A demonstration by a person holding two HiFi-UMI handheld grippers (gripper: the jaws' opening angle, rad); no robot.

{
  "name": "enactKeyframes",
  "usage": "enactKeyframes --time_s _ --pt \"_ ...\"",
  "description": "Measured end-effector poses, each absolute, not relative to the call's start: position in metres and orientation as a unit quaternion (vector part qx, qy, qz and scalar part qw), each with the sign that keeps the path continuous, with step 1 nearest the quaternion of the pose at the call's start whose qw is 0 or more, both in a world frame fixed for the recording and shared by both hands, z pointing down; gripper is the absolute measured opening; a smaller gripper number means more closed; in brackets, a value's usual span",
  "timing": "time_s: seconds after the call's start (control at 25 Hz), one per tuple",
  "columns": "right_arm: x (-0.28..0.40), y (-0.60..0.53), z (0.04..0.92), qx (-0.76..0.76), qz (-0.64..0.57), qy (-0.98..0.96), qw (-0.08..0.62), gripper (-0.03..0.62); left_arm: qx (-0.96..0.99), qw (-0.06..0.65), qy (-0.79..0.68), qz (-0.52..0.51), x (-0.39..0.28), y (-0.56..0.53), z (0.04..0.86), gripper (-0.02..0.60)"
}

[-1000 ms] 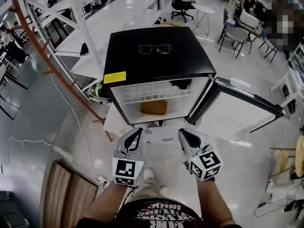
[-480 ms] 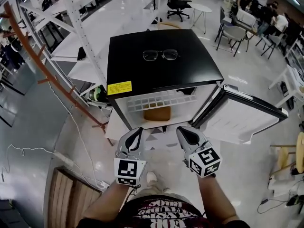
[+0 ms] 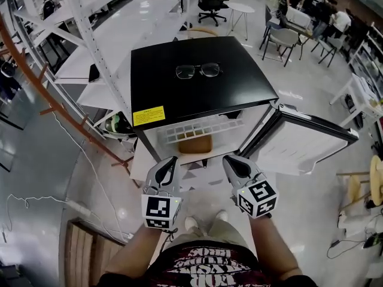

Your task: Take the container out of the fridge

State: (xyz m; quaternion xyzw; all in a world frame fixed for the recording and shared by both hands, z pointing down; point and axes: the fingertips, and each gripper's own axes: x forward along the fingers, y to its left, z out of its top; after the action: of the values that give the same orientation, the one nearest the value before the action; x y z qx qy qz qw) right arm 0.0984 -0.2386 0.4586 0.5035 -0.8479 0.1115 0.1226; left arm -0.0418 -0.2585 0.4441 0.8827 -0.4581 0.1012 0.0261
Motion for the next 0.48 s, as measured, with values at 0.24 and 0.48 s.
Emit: enactKeyframes --time_s 0.24,0.48 --pt "0.094 -0.242 0.467 0.508 0.117 -0.842 0.138 0.027 0.883 0.026 -0.46 0.089 -0.044 -0.263 0.439 0.002" --pt "0.096 -0.253 0.484 0.507 0.13 -0.838 0.156 0.028 0.878 0.038 -0.468 0.088 -0.05 -0.268 0.444 0.001"
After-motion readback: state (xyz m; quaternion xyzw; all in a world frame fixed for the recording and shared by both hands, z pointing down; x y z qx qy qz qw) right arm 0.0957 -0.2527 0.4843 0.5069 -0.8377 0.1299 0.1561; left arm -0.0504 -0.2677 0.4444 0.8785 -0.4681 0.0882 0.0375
